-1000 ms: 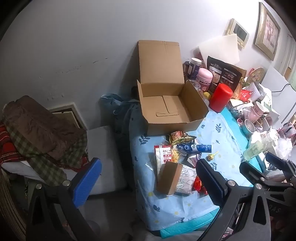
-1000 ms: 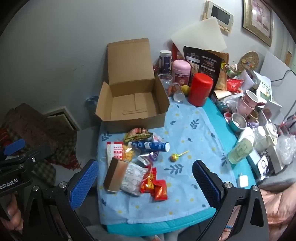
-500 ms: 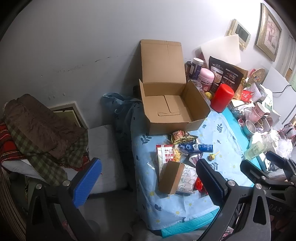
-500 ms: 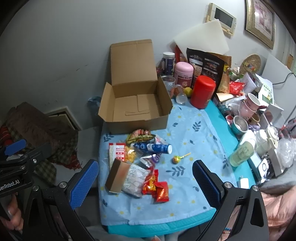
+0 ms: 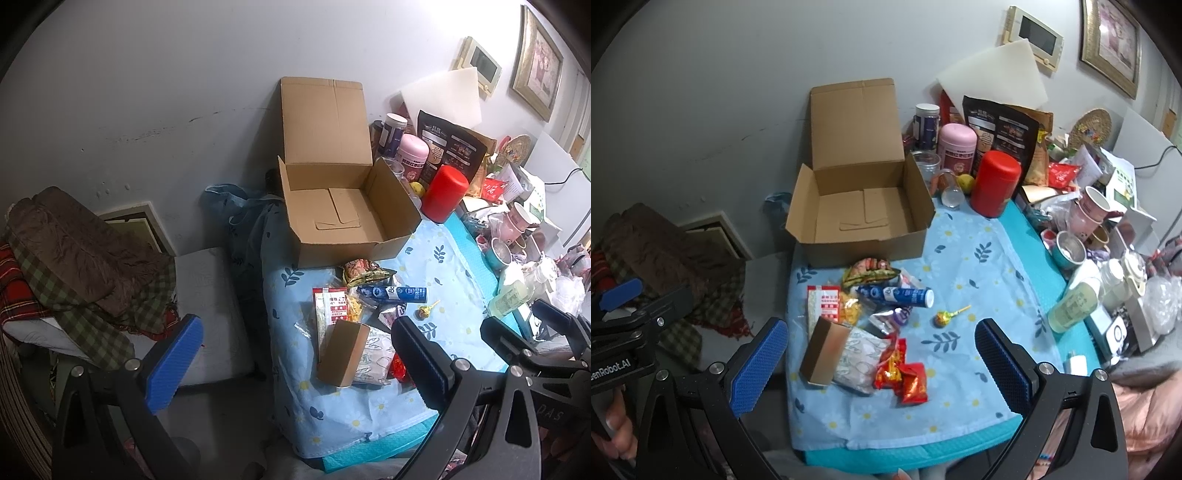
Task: Organize snacks
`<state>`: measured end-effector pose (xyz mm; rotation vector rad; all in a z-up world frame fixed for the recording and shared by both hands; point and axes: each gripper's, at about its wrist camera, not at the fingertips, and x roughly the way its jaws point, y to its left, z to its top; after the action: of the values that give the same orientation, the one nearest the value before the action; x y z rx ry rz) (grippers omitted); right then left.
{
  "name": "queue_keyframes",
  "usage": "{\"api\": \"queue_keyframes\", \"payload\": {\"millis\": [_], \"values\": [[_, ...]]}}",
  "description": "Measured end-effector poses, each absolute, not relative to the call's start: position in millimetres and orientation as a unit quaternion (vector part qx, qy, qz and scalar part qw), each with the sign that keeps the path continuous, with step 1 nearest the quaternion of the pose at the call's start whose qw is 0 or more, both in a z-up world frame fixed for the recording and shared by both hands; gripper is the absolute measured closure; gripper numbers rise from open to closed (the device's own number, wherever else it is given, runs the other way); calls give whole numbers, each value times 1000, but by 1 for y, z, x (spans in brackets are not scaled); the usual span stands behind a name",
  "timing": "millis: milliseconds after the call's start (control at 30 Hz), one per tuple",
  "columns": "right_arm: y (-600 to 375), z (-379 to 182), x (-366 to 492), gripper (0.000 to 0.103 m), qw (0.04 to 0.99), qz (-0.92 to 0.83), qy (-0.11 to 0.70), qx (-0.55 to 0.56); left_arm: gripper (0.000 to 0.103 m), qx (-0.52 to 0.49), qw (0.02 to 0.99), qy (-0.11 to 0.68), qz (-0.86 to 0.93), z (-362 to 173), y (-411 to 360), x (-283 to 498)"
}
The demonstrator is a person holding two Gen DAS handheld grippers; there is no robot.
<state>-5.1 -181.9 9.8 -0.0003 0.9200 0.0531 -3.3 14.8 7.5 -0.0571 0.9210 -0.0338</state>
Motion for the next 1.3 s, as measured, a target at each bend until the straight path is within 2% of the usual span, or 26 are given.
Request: {"api": "queue_keyframes", "payload": {"millis": [1300], "values": [[-183,4,-6,0,892,22,451,2,0,-25,890,453,-32,-1,2,-10]]}}
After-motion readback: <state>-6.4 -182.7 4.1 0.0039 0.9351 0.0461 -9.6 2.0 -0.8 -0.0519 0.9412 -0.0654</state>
